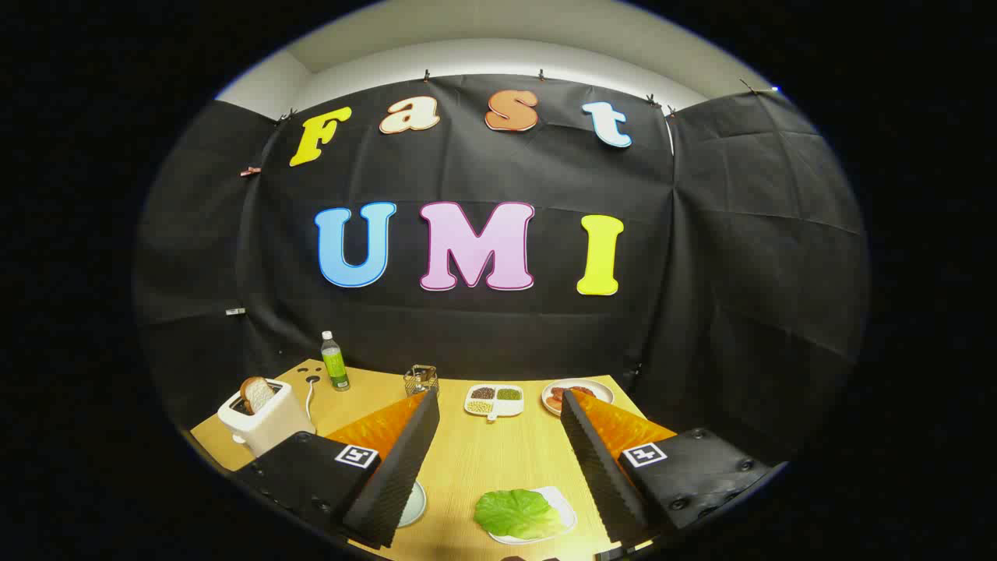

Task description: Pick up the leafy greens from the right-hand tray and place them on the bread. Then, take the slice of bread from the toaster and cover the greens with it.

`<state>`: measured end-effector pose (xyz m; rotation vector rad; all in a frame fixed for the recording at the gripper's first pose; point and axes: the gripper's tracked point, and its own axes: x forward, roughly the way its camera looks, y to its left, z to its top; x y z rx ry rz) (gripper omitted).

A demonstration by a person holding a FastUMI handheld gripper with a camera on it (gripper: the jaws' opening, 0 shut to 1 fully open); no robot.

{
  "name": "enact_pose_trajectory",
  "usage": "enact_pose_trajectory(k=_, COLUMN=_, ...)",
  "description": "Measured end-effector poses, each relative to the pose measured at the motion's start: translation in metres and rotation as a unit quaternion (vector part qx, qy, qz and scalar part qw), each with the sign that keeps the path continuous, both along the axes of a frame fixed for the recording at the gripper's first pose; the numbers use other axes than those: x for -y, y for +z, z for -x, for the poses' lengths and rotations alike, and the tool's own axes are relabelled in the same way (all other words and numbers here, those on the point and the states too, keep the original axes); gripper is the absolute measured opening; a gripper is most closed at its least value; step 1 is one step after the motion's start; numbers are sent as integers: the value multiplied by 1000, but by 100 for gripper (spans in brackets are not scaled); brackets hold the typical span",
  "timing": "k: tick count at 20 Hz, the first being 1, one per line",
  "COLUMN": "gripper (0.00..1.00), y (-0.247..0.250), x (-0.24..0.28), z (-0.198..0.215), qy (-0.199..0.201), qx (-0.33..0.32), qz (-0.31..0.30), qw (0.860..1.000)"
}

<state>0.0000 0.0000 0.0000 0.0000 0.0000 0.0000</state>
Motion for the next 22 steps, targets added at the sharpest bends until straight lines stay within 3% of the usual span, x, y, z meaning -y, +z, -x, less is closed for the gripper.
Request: enact_pose_trajectory(k=22, gripper=98, y=-34, x=-1, z=-22, qy=12, qx=-40, qz=-1, qw=999)
